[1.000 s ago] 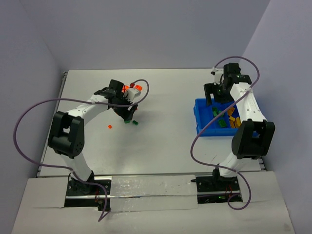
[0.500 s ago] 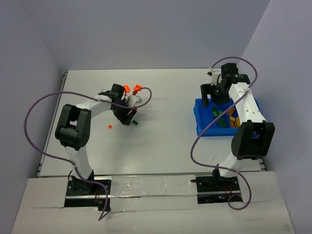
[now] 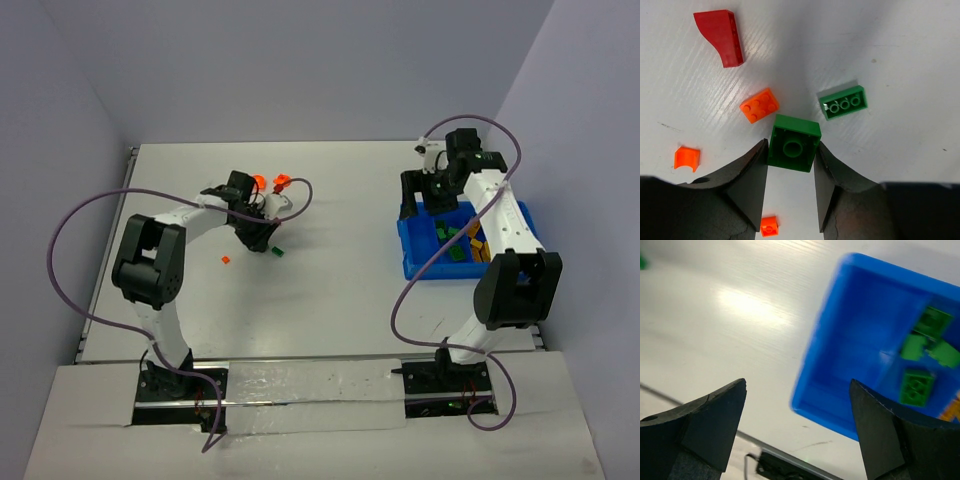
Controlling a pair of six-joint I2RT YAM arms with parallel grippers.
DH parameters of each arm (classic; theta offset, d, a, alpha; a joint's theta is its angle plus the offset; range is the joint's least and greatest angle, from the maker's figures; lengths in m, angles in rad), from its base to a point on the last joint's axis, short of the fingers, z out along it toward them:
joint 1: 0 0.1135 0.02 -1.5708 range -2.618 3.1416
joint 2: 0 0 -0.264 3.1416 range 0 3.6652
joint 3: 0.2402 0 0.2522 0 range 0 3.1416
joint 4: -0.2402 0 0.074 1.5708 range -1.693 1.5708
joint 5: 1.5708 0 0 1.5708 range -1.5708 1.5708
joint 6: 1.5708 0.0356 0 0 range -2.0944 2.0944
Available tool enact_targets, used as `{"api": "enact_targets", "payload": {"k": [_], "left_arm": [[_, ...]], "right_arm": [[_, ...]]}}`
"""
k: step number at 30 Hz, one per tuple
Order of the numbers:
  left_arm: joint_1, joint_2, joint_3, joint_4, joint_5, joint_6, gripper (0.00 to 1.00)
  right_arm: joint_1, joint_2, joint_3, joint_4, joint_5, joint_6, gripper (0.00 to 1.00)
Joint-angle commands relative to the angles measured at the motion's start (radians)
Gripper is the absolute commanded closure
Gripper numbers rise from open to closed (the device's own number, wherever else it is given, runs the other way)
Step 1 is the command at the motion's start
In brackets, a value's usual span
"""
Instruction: Sort the legos into containers by color
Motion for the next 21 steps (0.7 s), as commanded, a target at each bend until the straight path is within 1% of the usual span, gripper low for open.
{"api": "enact_targets", "payload": {"k": [1, 2, 5, 6, 7, 9, 11, 12, 14, 17, 21], "left_arm": [[0.002, -0.181, 0.056, -0.036, 0.146, -0.016, 0.94], [0.001, -0.218, 0.056, -0.036, 0.177, -0.027, 0.96], [-0.017, -0.375, 0.04, -0.005, 0.266, -0.117, 0.98], [-0.039, -0.411, 0.028, 0.008, 0.284, -0.141, 0.99], [-0.086, -0.458, 0.01, 0.026, 0.29, -0.17, 1.0], [-0.11, -0.503, -0.008, 0.045, 0.267, -0.201, 1.0], [-0.187, -0.552, -0.031, 0.067, 0.242, -0.235, 1.0], [-0.205, -0.574, -0.035, 0.073, 0.23, -0.259, 1.0], [-0.237, -0.59, -0.031, 0.084, 0.225, -0.28, 1.0], [-0.264, -0.591, -0.014, 0.077, 0.209, -0.288, 1.0], [-0.276, -0.587, 0.002, 0.067, 0.209, -0.291, 1.0]], "right_arm": [[0.084, -0.088, -0.004, 0.111, -0.259, 0.118, 0.08], [0.096, -0.098, -0.028, 0.148, -0.304, 0.153, 0.08], [0.134, -0.122, -0.132, 0.386, -0.517, 0.365, 0.0], [0.154, -0.122, -0.164, 0.448, -0.557, 0.416, 0.0], [0.187, -0.115, -0.188, 0.518, -0.597, 0.476, 0.0], [0.232, -0.097, -0.186, 0.564, -0.612, 0.518, 0.0], [0.284, -0.074, -0.17, 0.62, -0.639, 0.577, 0.0], [0.31, -0.066, -0.17, 0.675, -0.651, 0.636, 0.0], [0.333, -0.05, -0.17, 0.739, -0.671, 0.702, 0.0], [0.376, -0.041, -0.166, 0.802, -0.688, 0.754, 0.0], [0.407, -0.037, -0.16, 0.82, -0.686, 0.765, 0.0]]}}
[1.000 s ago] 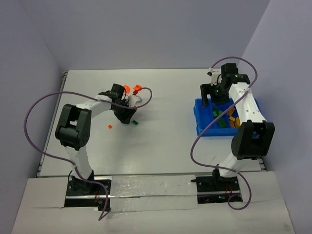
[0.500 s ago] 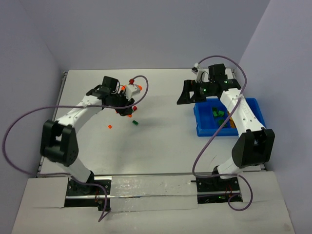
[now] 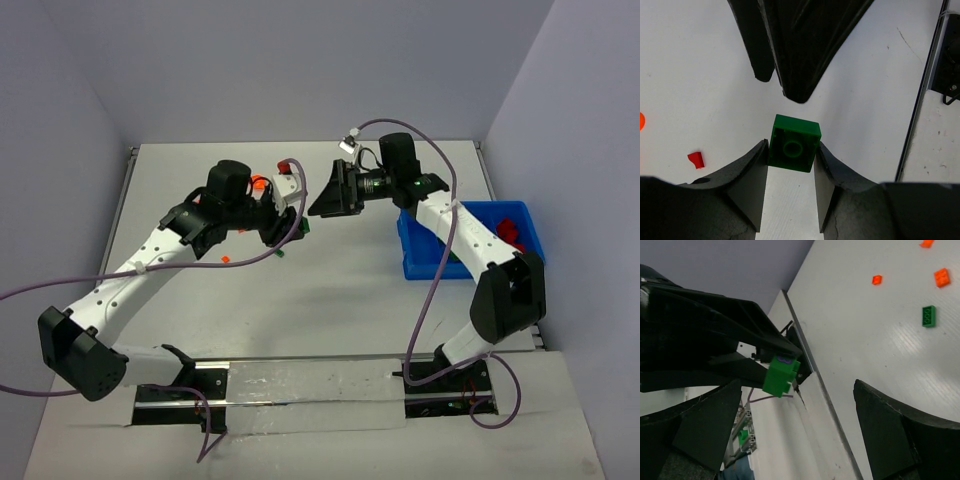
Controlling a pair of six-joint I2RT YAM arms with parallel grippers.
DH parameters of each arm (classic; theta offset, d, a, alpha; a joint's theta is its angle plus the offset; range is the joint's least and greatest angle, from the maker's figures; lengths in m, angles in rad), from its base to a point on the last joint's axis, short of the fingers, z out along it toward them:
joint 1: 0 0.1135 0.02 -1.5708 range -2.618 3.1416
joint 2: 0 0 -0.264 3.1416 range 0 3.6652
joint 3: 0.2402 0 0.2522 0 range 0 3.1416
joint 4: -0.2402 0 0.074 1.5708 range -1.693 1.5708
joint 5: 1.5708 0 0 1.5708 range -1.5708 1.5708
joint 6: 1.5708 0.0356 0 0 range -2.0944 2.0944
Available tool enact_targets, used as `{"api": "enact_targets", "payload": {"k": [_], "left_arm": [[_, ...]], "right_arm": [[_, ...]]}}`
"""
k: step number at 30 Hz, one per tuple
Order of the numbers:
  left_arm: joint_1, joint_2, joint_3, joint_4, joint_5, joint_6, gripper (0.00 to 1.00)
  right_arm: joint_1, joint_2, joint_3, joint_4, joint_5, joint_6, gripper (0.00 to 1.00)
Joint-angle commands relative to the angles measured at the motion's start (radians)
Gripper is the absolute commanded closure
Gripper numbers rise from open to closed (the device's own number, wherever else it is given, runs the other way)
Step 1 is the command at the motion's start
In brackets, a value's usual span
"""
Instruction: Sort the legos into containers by color
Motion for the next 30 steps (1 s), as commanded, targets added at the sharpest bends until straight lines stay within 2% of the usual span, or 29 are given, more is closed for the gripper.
{"api": "enact_targets", "payload": {"k": [1, 5, 9, 13, 19, 22, 23, 24, 27, 29, 30], "left_arm": [[-0.018, 0.002, 0.017, 0.013, -0.009, -0.033, 1.0], [-0.032, 0.005, 0.025, 0.018, -0.022, -0.034, 1.0], [-0.033, 0.008, 0.029, 0.02, -0.04, -0.035, 1.0], [-0.033, 0.01, 0.034, 0.031, -0.065, -0.038, 1.0], [-0.033, 0.02, 0.031, 0.067, -0.156, -0.047, 1.0], [-0.034, 0.029, 0.029, 0.083, -0.2, -0.057, 1.0], [-0.033, 0.029, 0.031, 0.087, -0.213, -0.058, 0.99], [-0.033, 0.039, 0.039, 0.084, -0.23, -0.063, 0.95], [-0.033, 0.063, 0.064, 0.061, -0.278, -0.078, 0.56], [-0.032, 0.083, 0.076, 0.036, -0.3, -0.088, 0.18], [-0.031, 0.084, 0.075, 0.035, -0.302, -0.089, 0.03]], "right_arm": [[0.037, 0.017, 0.02, 0.104, -0.044, 0.067, 0.01], [0.065, 0.038, 0.024, 0.084, -0.043, 0.058, 0.05], [0.08, 0.061, 0.033, 0.043, -0.031, 0.032, 0.13], [0.091, 0.074, 0.041, -0.004, -0.016, -0.003, 0.32], [0.102, 0.065, 0.027, -0.017, -0.044, -0.019, 0.54], [0.102, 0.035, 0.008, 0.011, -0.071, -0.009, 0.74], [0.104, 0.027, 0.007, 0.011, -0.071, -0.009, 0.75], [0.102, 0.016, 0.008, 0.003, -0.069, -0.017, 0.84], [0.093, 0.001, 0.025, -0.04, -0.051, -0.063, 0.96], [0.071, -0.011, 0.029, -0.1, -0.032, -0.105, 1.0], [0.06, -0.014, 0.026, -0.11, -0.026, -0.113, 1.0]]}}
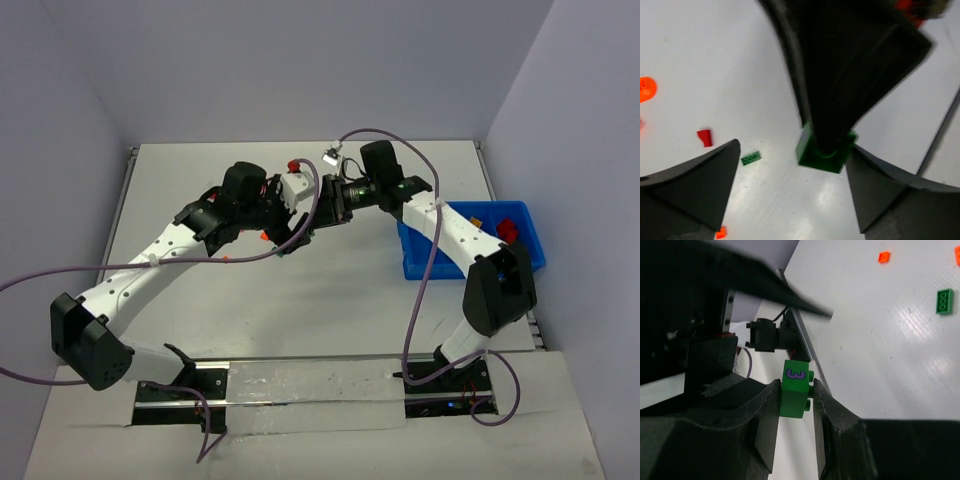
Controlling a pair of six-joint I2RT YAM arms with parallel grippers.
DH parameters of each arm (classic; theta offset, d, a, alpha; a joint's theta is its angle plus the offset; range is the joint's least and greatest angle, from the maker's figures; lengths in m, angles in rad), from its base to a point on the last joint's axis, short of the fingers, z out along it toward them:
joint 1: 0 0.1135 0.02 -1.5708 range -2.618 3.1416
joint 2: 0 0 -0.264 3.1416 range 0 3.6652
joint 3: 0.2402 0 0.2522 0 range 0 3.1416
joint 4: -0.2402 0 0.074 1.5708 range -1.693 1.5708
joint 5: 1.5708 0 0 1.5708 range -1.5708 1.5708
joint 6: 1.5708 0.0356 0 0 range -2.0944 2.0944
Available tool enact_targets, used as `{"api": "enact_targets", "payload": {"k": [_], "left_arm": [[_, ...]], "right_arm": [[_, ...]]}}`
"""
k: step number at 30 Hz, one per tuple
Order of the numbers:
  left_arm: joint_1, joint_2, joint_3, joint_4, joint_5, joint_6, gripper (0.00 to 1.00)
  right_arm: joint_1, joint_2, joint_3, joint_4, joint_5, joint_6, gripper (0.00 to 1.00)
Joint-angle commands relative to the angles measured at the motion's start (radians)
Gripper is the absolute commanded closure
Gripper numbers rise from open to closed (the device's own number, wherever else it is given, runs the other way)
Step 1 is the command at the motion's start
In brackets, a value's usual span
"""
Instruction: Sort the legos into containers by color
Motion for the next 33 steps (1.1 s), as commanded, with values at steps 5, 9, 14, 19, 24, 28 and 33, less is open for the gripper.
{"api": "enact_targets", "payload": {"k": [5, 9, 14, 19, 24, 28, 33], "left_arm": [[0.031, -0.004, 0.041, 0.047, -0.113, -0.044, 0.01], [0.092, -0.038, 0.017, 0.051, -0.076, -0.064, 0.01], [0.186, -0.03, 0.002, 0.041, -0.038, -0.088, 0.01], [0.257, 0.022, 0.025, 0.019, -0.022, -0.113, 0.01], [0.336, 0.06, 0.052, 0.01, 0.003, -0.134, 0.01], [0.345, 0.069, 0.037, 0.012, -0.006, -0.139, 0.01], [0.349, 0.096, 0.015, 0.028, -0.05, -0.168, 0.01]], "right_arm": [[-0.158, -0.106, 0.01, -0.222, 0.006, -0.18, 1.0], [-0.298, -0.16, 0.008, -0.377, 0.156, -0.338, 1.0], [-0.419, -0.182, 0.054, -0.534, 0.488, -0.591, 1.0], [-0.516, -0.16, 0.062, -0.586, 0.738, -0.719, 1.0], [-0.577, -0.12, 0.06, -0.585, 0.884, -0.776, 1.0], [-0.625, -0.078, 0.059, -0.585, 0.937, -0.813, 1.0], [-0.655, -0.028, 0.031, -0.578, 0.968, -0.839, 0.99]]}}
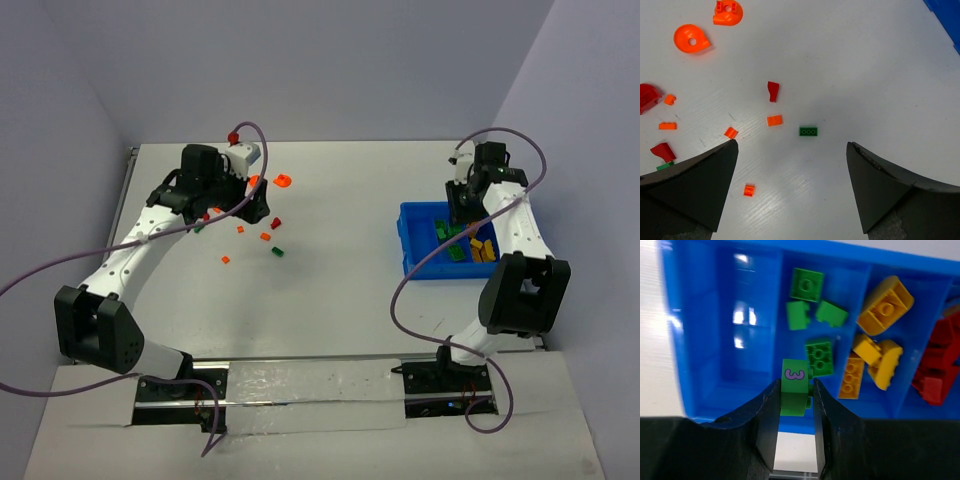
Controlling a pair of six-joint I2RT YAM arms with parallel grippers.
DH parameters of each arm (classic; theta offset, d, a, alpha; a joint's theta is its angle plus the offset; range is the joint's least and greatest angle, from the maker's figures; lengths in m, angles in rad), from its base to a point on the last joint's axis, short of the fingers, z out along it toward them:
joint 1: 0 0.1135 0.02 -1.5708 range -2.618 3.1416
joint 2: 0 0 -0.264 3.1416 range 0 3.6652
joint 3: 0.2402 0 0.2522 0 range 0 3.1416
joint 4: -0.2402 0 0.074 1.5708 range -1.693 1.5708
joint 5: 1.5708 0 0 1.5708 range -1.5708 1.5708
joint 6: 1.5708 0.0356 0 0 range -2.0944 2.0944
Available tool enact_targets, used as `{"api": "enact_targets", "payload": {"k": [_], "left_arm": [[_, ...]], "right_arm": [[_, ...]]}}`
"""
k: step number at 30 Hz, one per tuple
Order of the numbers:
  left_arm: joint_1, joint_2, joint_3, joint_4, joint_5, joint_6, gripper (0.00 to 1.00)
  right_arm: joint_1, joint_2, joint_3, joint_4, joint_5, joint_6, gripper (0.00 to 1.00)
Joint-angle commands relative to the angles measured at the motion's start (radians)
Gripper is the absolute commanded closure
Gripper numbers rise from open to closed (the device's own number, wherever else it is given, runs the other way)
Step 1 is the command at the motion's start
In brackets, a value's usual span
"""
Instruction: Sort the legos into containers by color
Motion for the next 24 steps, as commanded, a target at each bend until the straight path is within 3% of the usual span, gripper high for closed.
{"api": "enact_targets", "payload": {"k": [1, 6, 14, 18, 19, 24], "left_arm": [[0.003, 0.023, 0.012, 0.027, -0.031, -0.043, 0.01], [0.037, 0.07, 0.032, 0.027, -0.069, -0.061, 0.01], [0.164, 0.157, 0.096, -0.004, -0.024, -0.036, 0.01], [0.218, 0.242, 0.134, -0.007, -0.085, -0.001, 0.01], [0.226, 0.257, 0.137, -0.001, -0.089, 0.012, 0.01], [0.316, 0.404, 0.259, 0.01, -0.059, 0.09, 0.07]], "right_arm": [[-0.017, 0.031, 0.006, -0.005, 0.07, -0.051, 0.98], [-0.024, 0.087, -0.003, 0.016, 0.092, -0.051, 0.88], [-0.022, 0.144, -0.02, 0.025, 0.1, -0.04, 0.35], [-0.016, 0.136, -0.021, 0.021, 0.095, -0.028, 0.16], [-0.014, 0.128, -0.017, 0.016, 0.088, -0.023, 0.06], [0.022, 0.079, 0.031, -0.032, 0.021, 0.002, 0.01]]}}
